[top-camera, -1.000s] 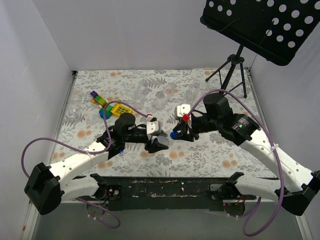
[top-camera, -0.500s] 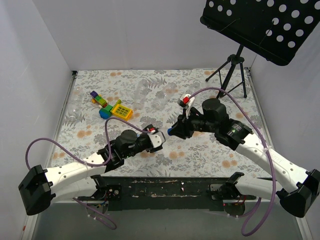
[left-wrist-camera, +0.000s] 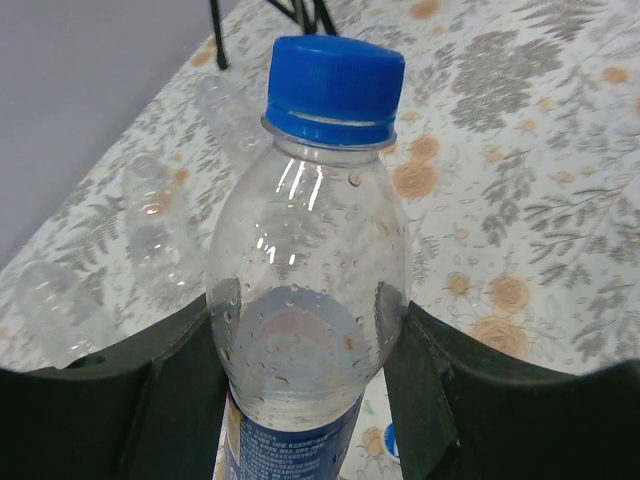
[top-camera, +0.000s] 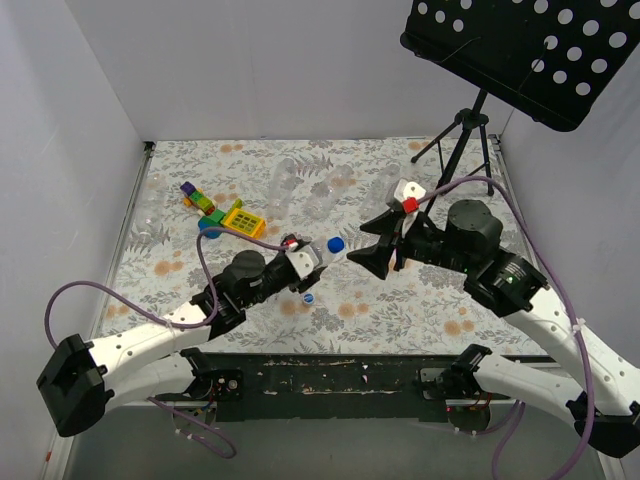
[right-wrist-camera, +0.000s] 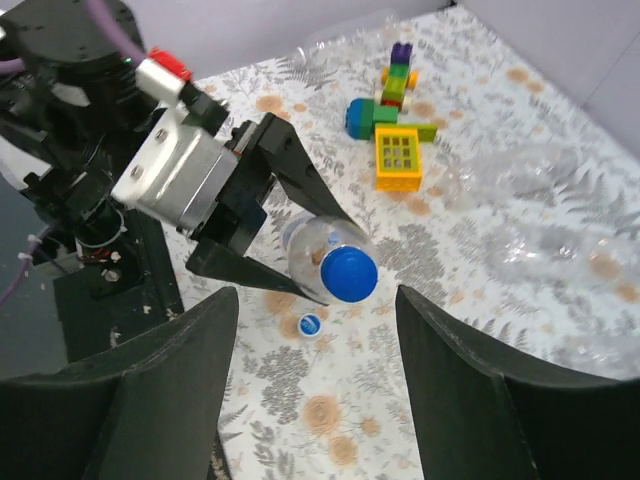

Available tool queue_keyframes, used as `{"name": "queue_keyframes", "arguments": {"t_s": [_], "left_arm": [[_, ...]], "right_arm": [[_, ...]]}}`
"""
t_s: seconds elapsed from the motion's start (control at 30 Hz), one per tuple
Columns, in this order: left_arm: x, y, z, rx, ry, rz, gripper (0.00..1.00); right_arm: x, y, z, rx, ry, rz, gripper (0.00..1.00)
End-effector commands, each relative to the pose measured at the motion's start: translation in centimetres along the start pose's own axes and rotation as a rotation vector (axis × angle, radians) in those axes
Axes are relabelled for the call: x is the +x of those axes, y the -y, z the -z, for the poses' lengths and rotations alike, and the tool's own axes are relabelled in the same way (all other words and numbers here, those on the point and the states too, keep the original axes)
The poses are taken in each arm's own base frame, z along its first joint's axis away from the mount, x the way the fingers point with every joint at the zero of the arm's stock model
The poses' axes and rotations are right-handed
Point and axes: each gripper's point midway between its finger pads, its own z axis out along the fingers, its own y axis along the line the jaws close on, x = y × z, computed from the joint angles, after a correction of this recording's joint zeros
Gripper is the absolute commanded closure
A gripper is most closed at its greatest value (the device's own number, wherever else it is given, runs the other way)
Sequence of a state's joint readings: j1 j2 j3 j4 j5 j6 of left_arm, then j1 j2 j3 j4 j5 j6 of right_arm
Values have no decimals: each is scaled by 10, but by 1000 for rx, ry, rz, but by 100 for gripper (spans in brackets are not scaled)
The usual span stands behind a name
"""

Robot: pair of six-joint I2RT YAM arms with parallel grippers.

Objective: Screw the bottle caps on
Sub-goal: Screw the bottle cap onto the plastic bottle.

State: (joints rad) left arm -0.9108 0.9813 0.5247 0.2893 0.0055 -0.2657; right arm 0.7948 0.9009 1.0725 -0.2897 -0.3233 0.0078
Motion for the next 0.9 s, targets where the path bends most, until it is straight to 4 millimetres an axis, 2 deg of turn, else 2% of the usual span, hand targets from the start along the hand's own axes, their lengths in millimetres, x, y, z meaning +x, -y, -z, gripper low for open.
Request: {"name": "queue_keyframes", "arguments": {"t_s": [0.0, 0.17, 0.33, 0.63, 0.87], "left_arm": [[-51, 17, 8, 218, 176, 136, 78], [-67, 37, 20, 424, 246, 187, 76], [-67, 56, 24, 558, 241, 192, 76], [-66, 65, 27, 628, 228, 200, 76], [-67, 66, 27, 642, 227, 201, 76]], "right_arm": [[-21, -6, 17, -36, 44, 225, 28], [-9, -13, 22, -100, 6, 340, 25], [-5, -29, 23, -214, 3, 403, 26], [-6, -48, 17, -359, 19, 432, 32], [-2, -53, 11, -412, 7, 418, 46]]}}
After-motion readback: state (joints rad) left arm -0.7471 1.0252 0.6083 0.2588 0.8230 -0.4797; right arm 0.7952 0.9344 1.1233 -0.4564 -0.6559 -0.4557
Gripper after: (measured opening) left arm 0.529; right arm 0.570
